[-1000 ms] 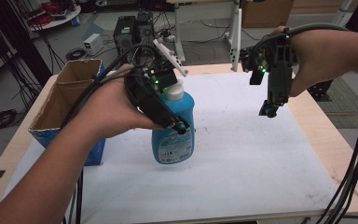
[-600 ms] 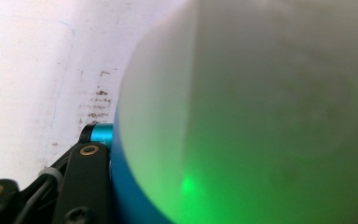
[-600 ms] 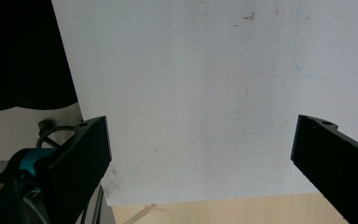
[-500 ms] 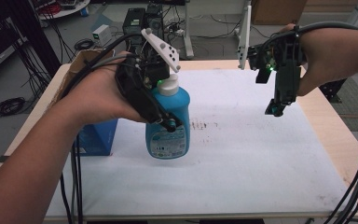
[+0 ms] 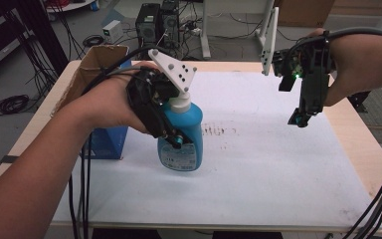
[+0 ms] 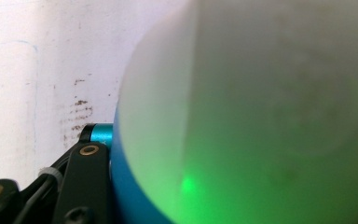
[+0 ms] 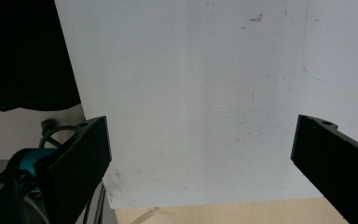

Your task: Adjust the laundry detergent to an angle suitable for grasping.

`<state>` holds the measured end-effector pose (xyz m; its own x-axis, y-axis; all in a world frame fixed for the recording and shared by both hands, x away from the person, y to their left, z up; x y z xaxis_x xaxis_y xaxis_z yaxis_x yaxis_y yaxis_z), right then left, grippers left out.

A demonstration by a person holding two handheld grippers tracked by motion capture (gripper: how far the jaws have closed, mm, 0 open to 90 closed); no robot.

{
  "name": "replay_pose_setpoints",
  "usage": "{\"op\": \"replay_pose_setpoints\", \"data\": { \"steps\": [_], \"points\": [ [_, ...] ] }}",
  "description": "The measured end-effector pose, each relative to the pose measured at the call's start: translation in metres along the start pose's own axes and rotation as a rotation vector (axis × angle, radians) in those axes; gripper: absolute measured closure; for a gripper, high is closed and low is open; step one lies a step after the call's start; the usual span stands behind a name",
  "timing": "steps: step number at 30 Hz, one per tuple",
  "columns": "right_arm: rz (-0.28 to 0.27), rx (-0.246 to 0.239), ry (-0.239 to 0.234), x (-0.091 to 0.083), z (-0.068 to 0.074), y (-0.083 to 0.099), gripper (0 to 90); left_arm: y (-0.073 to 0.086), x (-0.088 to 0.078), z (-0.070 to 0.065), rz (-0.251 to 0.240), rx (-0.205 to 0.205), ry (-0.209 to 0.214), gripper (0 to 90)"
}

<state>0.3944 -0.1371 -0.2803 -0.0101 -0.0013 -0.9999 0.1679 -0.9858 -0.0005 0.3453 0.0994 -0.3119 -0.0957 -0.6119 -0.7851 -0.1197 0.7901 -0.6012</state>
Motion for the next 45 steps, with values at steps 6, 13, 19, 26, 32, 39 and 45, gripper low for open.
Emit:
{"op": "replay_pose_setpoints", "data": {
  "steps": [6,13,19,26,32,39,45],
  "points": [
    [0.001,-0.002,-0.004,0.002,0.001,0.000,3.9,0.005,0.009,0.002,-0.003,0.029,0.037,44.2],
    [0.002,0.002,-0.006,0.003,-0.001,-0.001,3.9,0.007,0.022,0.005,0.000,0.049,0.068,44.1],
    [0.001,0.006,-0.010,0.005,-0.001,-0.001,3.9,0.010,0.031,0.008,-0.003,0.052,0.085,44.1],
    [-0.003,0.006,-0.009,0.006,-0.002,0.000,3.9,0.016,0.041,0.012,0.012,0.053,0.081,44.0],
    [-0.006,0.004,-0.009,0.006,-0.002,0.002,3.9,0.018,0.046,0.011,0.014,0.053,0.098,44.0],
    [-0.004,0.016,-0.011,0.007,-0.002,0.004,3.9,0.017,0.046,0.011,0.020,0.054,0.095,43.5],
    [-0.005,0.014,-0.013,0.008,-0.002,0.003,3.9,0.016,0.046,0.008,0.016,0.044,0.109,39.1]
  ]
}}
Point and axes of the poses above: each handheld gripper's, and its own axes: x roughly forward along the jaws, y roughly out of its underside, z roughly to its left, the point moved 4 cm from there along x, roughly forward along the jaws, and after that the axes turned 13 degrees about -x, right-handed, at the moved point
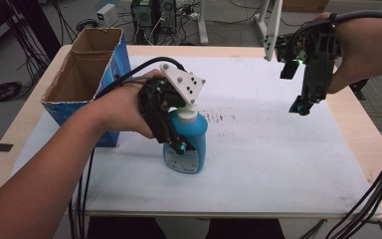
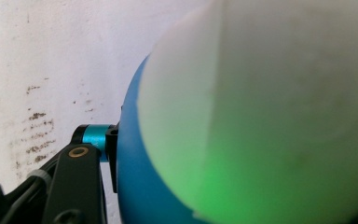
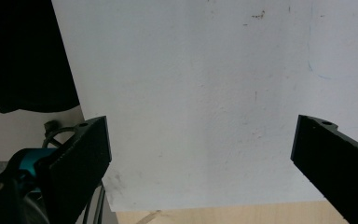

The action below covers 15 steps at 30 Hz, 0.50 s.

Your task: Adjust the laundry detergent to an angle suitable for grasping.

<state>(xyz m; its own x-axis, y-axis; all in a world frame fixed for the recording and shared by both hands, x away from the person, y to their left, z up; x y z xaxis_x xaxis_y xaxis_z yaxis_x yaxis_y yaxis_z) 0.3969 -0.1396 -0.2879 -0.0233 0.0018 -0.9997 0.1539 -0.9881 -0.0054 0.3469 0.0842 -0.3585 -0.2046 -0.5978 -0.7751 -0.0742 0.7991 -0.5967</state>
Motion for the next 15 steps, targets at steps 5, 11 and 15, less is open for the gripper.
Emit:
{"op": "replay_pose_setpoints", "data": {
  "steps": [5,11,15],
  "points": [
    [0.001,-0.007,-0.001,0.000,0.000,-0.001,3.9,0.001,-0.004,-0.001,0.012,-0.018,-0.015,32.3],
    [-0.001,-0.011,0.000,0.000,0.000,-0.002,3.9,0.002,-0.011,-0.007,0.017,-0.036,-0.012,28.0],
    [-0.002,-0.008,0.002,-0.001,0.000,-0.002,3.9,0.001,-0.020,-0.008,0.016,-0.041,-0.041,24.8]
  ]
}}
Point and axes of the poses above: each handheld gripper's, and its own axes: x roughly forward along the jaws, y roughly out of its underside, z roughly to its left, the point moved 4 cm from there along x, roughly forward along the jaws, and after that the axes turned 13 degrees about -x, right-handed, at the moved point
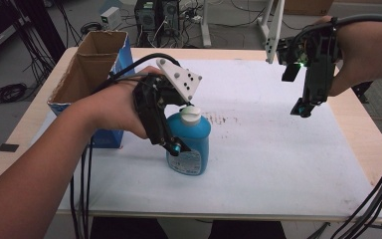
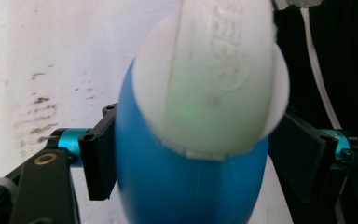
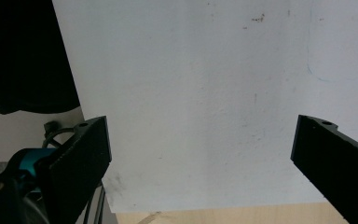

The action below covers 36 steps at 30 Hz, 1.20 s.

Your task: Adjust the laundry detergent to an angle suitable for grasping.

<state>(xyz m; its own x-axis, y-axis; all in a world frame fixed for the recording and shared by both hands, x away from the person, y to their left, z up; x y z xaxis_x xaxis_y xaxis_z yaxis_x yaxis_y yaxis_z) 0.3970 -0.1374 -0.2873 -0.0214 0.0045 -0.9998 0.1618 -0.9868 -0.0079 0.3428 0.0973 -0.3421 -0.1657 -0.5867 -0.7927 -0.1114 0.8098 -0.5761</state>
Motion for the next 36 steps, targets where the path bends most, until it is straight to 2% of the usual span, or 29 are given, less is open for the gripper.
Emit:
{"op": "replay_pose_setpoints", "data": {
  "steps": [8,12,17,20,25,26,30,36],
  "points": [
    [-0.002,-0.009,0.004,-0.002,0.000,-0.001,3.9,0.000,-0.013,0.001,0.014,-0.011,-0.028,23.6],
    [-0.002,-0.008,0.005,-0.003,0.001,0.000,3.9,0.000,-0.022,0.000,0.041,-0.037,-0.026,22.8],
    [-0.003,-0.006,0.005,-0.003,0.002,0.000,3.9,0.000,-0.031,-0.001,0.076,-0.055,-0.044,19.2],
    [-0.002,-0.003,0.006,-0.003,0.002,0.000,3.9,0.000,-0.044,-0.002,0.121,-0.083,-0.057,18.0],
    [-0.004,-0.007,0.005,-0.004,0.002,-0.002,3.9,0.000,-0.052,-0.001,0.151,-0.109,-0.074,17.3],
    [-0.003,-0.011,0.005,-0.004,0.003,-0.002,3.9,0.000,-0.055,0.000,0.173,-0.116,-0.090,16.0],
    [0.003,-0.008,0.000,-0.004,0.003,-0.002,3.9,-0.001,-0.060,0.001,0.190,-0.122,-0.099,14.4],
    [-0.001,-0.016,0.002,-0.004,0.002,-0.003,3.9,-0.001,-0.069,0.005,0.256,-0.159,-0.139,11.6]
  ]
}}
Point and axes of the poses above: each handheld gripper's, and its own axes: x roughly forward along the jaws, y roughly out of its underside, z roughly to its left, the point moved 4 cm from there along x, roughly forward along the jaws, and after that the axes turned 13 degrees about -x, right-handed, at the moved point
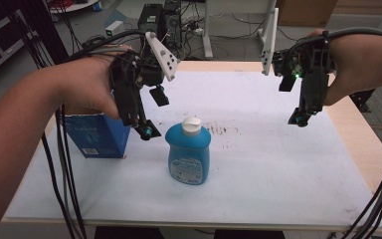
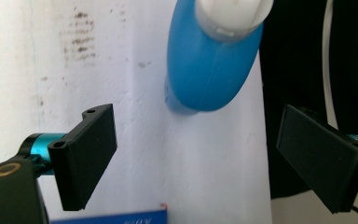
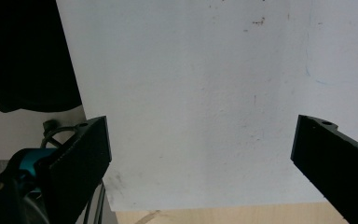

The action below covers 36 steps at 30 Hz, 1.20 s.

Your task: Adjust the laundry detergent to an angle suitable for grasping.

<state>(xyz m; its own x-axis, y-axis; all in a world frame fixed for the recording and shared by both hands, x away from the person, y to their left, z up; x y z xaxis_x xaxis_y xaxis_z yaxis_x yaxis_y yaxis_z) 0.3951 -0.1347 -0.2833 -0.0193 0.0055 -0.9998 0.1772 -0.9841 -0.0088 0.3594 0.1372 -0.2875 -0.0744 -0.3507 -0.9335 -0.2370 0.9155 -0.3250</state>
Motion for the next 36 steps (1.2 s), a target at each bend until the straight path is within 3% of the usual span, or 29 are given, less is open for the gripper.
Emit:
{"op": "replay_pose_setpoints", "data": {
  "steps": [8,19,21,36],
  "points": [
    [-0.003,0.002,-0.002,0.001,-0.002,-0.001,3.9,0.001,-0.016,0.008,0.071,-0.035,-0.034,8.5],
    [-0.006,0.004,-0.002,0.000,-0.003,-0.001,3.9,0.000,-0.022,0.015,0.113,-0.062,-0.057,4.2],
    [-0.008,0.003,-0.005,0.000,-0.003,0.000,3.9,0.000,-0.024,0.017,0.140,-0.072,-0.070,2.6],
    [-0.016,-0.008,0.000,-0.001,-0.002,-0.002,3.9,-0.008,-0.033,0.022,0.200,-0.082,-0.097,1.6]
  ]
}}
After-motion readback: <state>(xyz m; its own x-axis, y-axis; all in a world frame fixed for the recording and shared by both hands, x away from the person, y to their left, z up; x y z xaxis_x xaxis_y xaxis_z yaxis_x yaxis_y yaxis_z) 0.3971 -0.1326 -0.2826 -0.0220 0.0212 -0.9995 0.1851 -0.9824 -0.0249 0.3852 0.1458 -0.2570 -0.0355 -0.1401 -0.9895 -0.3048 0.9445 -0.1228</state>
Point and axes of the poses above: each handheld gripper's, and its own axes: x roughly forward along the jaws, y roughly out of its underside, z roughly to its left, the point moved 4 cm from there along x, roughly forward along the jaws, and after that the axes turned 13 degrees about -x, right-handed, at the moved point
